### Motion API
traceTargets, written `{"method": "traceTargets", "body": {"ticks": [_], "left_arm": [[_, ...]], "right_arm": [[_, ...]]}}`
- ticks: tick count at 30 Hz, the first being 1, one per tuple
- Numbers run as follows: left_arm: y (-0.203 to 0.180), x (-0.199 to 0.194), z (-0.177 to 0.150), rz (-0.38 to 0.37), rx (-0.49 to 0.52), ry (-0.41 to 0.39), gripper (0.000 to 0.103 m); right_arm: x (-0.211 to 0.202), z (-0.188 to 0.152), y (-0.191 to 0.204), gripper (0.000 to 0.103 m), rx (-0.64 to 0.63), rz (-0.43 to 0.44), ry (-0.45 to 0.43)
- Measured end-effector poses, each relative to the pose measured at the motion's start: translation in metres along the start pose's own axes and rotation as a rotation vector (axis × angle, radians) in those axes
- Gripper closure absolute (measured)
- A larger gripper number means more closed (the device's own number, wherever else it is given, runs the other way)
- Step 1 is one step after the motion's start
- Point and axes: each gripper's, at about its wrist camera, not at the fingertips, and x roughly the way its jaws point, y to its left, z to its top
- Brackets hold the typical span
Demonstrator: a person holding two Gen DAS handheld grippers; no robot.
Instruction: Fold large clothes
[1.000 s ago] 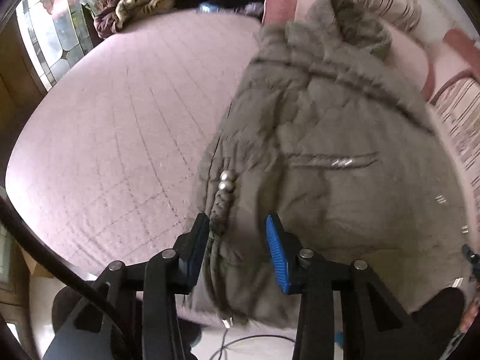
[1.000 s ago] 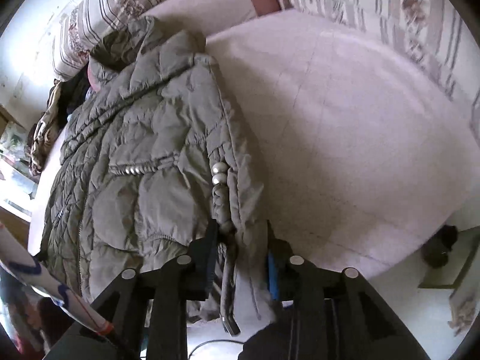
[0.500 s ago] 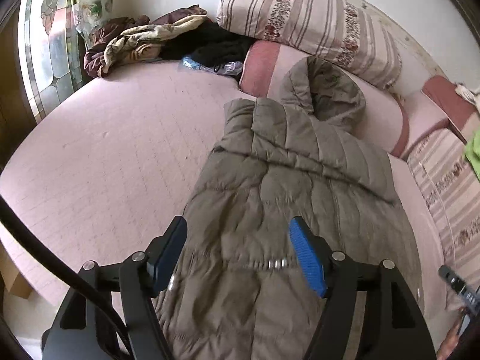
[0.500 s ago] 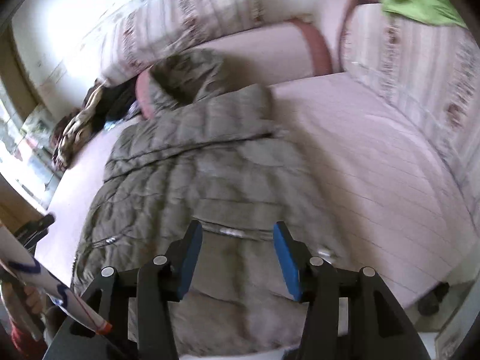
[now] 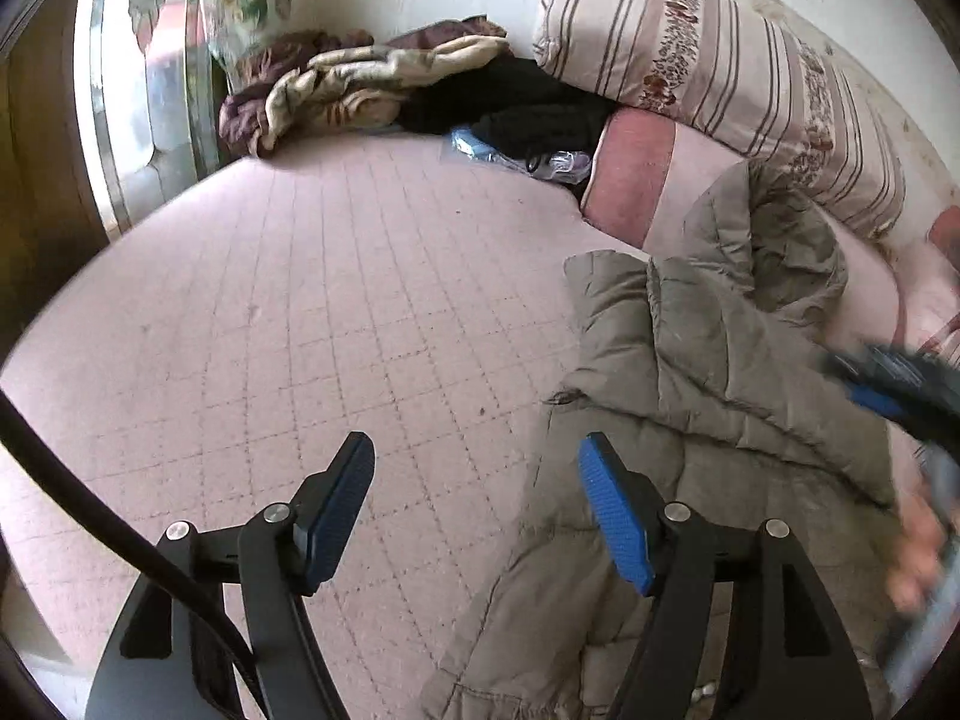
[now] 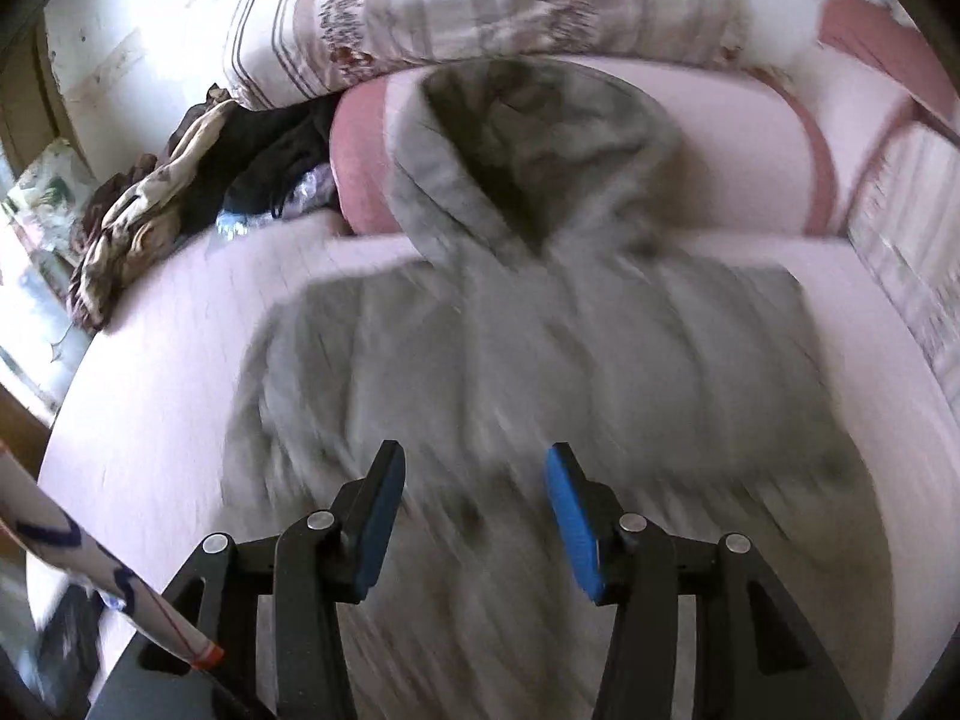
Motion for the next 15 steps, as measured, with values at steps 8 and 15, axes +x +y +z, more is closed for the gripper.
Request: {"method": "traceTargets", "body": {"ticks": [8, 15], "left_arm": [[0.029, 0.009, 0.006, -0.004, -0.071, 0.020, 0.033], [0.031, 0.022, 0.002, -0.023, -0.087, 0.062, 0.033]], "right_arm": [[0.113, 0.009, 0.062, 0.049, 0.047, 0.063, 0.207], [0.064, 0.017, 0.061, 0.052, -0.150, 0.108, 0.211]]}}
